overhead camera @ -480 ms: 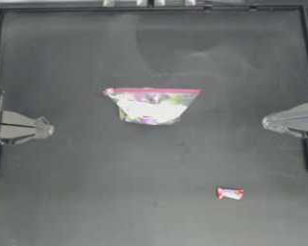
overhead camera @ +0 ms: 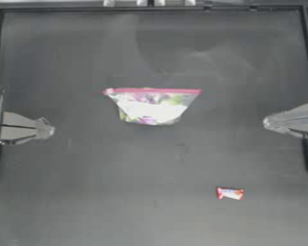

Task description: Put candy in bag

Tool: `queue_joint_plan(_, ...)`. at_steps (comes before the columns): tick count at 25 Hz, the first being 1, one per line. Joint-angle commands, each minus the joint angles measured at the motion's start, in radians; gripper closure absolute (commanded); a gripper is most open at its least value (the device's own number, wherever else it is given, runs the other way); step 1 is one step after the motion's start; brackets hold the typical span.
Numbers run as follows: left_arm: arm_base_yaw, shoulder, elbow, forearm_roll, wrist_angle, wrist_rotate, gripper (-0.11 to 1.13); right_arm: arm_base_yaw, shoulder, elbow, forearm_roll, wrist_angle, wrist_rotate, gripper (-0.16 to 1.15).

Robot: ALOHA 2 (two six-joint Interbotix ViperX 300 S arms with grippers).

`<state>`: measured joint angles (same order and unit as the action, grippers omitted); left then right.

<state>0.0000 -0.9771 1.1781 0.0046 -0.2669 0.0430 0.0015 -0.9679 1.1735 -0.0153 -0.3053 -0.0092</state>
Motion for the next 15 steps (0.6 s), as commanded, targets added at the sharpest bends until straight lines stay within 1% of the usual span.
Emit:
queue_joint_plan(1,0.0,0.014,-0.031,0.002,0.0,0.002,0.7,0.002,0.006,-0.011,-0.012,-0.008,-0.005,0.74)
queue_joint_plan(2,0.0,0.014,-0.031,0.002,0.003,0.002,0.6,0.002,0.006,-0.011,-0.02,-0.008,-0.005,0.66)
queue_joint_plan(3,0.0,0.014,-0.032,0.002,0.006,0.002,0.48,0.002,0.006,-0.009,-0.032,-0.009,-0.003,0.54)
queue_joint_plan(6,0.0,0.014,-0.04,0.002,0.017,0.002,0.08,0.002,0.006,-0.009,-0.055,-0.008,0.003,0.25)
queue_joint_plan(7,0.0,0.014,-0.043,0.002,0.025,0.0,-0.01,0.002,0.006,-0.011,-0.057,-0.008,0.003,0.16)
queue_joint_plan(8,-0.002,0.014,-0.051,0.003,0.04,0.002,-0.07,0.002,0.006,-0.011,-0.054,-0.008,0.005,0.08)
queue_joint_plan(10,-0.002,0.014,-0.061,0.003,0.069,0.002,-0.01,0.002,0.009,-0.012,-0.051,-0.008,0.003,-0.05)
queue_joint_plan(12,0.0,0.014,-0.067,0.003,0.094,0.002,0.03,0.002,0.012,-0.015,-0.051,-0.005,0.002,-0.05)
queue_joint_plan(15,0.015,0.014,-0.072,0.003,0.118,0.002,0.0,-0.011,0.014,-0.025,-0.048,0.017,0.002,-0.04)
